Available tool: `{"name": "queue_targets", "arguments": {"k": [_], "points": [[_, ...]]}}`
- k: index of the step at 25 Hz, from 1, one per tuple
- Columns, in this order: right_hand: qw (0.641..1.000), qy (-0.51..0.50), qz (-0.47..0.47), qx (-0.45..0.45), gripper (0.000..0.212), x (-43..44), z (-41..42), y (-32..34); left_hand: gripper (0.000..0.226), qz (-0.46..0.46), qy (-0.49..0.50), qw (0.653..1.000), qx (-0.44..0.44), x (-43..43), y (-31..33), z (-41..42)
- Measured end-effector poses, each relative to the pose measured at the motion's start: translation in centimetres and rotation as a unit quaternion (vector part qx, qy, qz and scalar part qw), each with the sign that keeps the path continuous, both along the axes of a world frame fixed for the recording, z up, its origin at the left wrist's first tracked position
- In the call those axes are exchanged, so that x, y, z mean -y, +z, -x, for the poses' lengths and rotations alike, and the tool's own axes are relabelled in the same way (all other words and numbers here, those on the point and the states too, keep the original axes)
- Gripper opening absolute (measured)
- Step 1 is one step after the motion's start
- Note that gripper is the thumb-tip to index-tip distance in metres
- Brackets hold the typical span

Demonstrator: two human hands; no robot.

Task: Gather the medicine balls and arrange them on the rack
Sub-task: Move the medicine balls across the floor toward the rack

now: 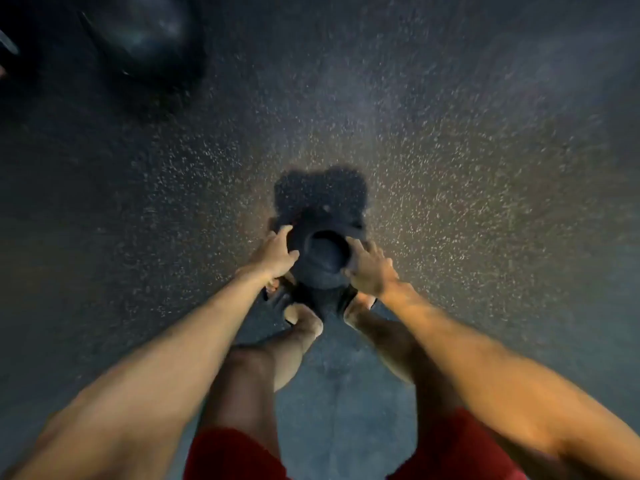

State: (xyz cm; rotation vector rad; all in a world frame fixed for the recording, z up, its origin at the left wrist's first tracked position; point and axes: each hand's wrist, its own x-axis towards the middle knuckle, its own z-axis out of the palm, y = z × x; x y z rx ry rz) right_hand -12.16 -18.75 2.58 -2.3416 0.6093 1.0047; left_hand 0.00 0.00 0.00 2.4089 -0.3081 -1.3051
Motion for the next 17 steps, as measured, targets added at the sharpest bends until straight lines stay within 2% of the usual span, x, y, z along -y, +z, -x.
{"name": "queue_targets", "arguments": {"k": [4, 7, 10, 14, 17], "points": [[0.994, 0.059, 0.041, -0.086, 0.112, 0.5, 2.6, -10.1, 0.084, -0.060, -0.029, 0.998, -0.012, 1.0, -9.2, 2.1], [0.991, 0.102, 0.081, -0.044, 0.126, -1.4, 4.8, -16.3, 0.089, -0.071, -0.057, 0.996, 0.020, 1.7, -14.8, 3.2], [0.990, 0.072, 0.120, 0.029, 0.121, -2.6, 5.7, -19.0, 0.084, -0.025, -0.042, 0.998, 0.032, 1.8, -17.4, 3.1], [0.988, 0.049, 0.065, 0.133, 0.107, -2.2, 4.1, -19.8, 0.073, 0.059, 0.023, 0.998, 0.025, 0.3, -18.6, 0.4], [0.980, 0.039, 0.016, 0.195, 0.102, -0.3, -0.1, -19.4, 0.061, 0.076, 0.125, 0.988, 0.054, 1.3, -18.7, -3.1]]}}
